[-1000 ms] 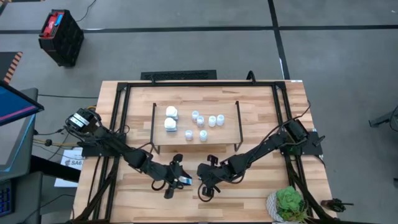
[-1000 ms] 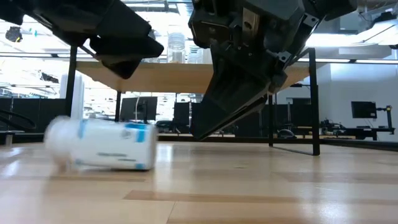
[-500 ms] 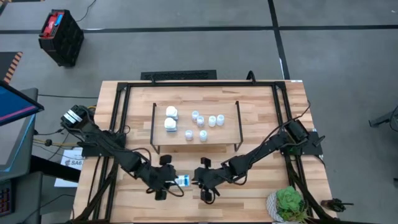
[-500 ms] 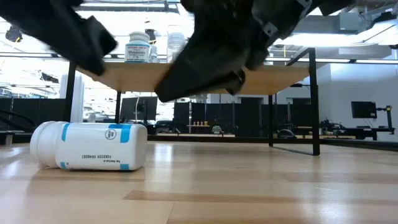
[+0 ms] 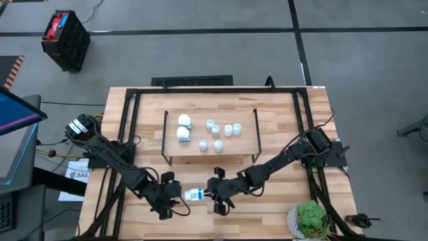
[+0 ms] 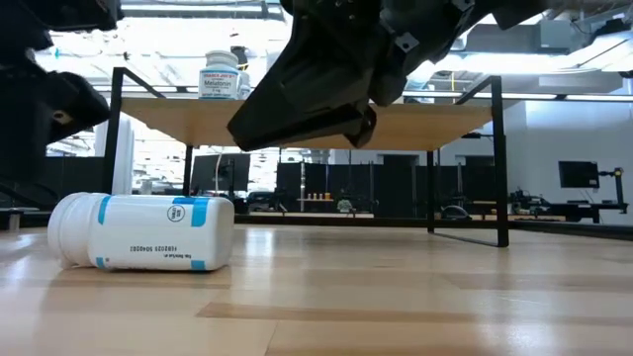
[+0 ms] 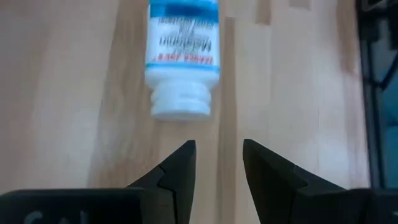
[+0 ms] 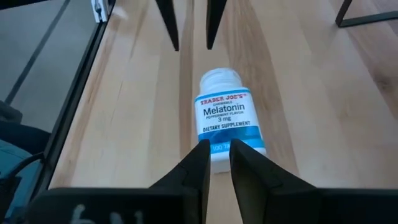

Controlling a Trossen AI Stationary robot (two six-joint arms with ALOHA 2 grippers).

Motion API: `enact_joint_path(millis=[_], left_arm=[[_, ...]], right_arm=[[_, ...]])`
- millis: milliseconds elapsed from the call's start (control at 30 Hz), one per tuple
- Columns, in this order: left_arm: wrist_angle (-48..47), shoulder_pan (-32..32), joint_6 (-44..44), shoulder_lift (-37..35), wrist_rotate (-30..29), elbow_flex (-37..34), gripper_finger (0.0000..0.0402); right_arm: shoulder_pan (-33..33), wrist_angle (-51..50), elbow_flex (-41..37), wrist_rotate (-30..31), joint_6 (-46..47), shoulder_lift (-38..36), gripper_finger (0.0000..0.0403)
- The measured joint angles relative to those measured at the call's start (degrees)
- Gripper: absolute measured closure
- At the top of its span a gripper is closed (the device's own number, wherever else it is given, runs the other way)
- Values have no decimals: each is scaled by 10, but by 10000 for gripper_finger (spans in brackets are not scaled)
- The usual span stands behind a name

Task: Pick and place medicine bottles onto shelf by color
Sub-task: Put the white blue pill bottle on the shelf

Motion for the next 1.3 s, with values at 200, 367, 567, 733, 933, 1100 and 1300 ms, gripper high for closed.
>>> enact_joint_path(millis=[200,367,567,733,933,1100,1300], left_arm=[[22,7,9,38,-17,1,282],[44,4,26,63,-50,1,282],[69,7,48,63,-55,1,282],[116,25,85,63,-56,1,282],[119,39,93,63,-39,1,282],[118,39,69,63,-4,1,282],[118,38,51,67,23,1,282]], right_arm=[[-1,23,0,-15,-17,0,317],[0,23,0,-14,-24,0,317],[0,6,0,-14,-29,0,317],[0,-8,0,-14,-26,0,317],[0,-61,0,-14,-5,0,317],[0,-59,0,-13,-5,0,317],[0,-59,0,-11,-8,0,317]])
